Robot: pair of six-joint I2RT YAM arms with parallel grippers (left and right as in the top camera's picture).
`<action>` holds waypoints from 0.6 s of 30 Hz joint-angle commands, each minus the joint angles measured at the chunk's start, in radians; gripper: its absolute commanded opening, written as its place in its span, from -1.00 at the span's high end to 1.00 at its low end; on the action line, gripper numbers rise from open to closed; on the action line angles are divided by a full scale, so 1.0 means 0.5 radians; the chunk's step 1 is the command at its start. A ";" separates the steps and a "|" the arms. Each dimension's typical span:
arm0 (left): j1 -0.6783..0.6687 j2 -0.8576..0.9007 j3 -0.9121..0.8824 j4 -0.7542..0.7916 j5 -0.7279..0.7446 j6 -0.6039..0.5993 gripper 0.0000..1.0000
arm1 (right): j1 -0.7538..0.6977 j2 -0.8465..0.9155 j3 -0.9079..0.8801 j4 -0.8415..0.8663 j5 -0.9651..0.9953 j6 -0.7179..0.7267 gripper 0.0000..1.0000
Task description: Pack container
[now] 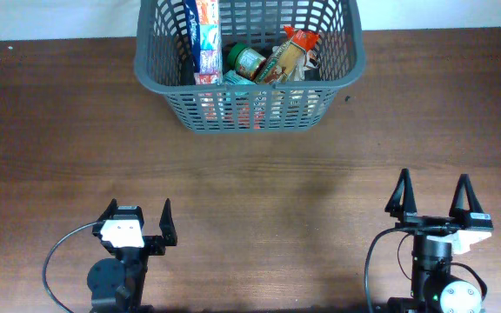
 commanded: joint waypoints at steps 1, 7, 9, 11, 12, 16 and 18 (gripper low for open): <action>0.014 -0.019 -0.014 0.004 -0.001 0.031 -0.99 | 0.021 -0.032 -0.032 0.005 -0.079 -0.095 -0.98; 0.014 -0.019 -0.014 0.004 -0.001 0.031 -0.99 | 0.117 -0.032 -0.062 0.005 -0.060 -0.142 -0.98; 0.014 -0.019 -0.014 0.005 -0.001 0.031 -0.99 | 0.144 -0.032 -0.074 0.005 -0.039 -0.141 -0.98; 0.014 -0.019 -0.014 0.004 -0.001 0.031 -0.99 | 0.151 -0.032 -0.089 0.006 -0.038 -0.141 -0.98; 0.014 -0.019 -0.014 0.005 -0.001 0.031 -0.98 | 0.151 -0.032 -0.099 0.007 -0.038 -0.141 -0.98; 0.014 -0.019 -0.014 0.005 0.000 0.031 -0.99 | 0.151 -0.032 -0.166 0.037 -0.063 -0.140 -0.98; 0.014 -0.019 -0.014 0.004 -0.001 0.031 -0.99 | 0.151 -0.032 -0.165 0.021 -0.063 -0.140 -0.98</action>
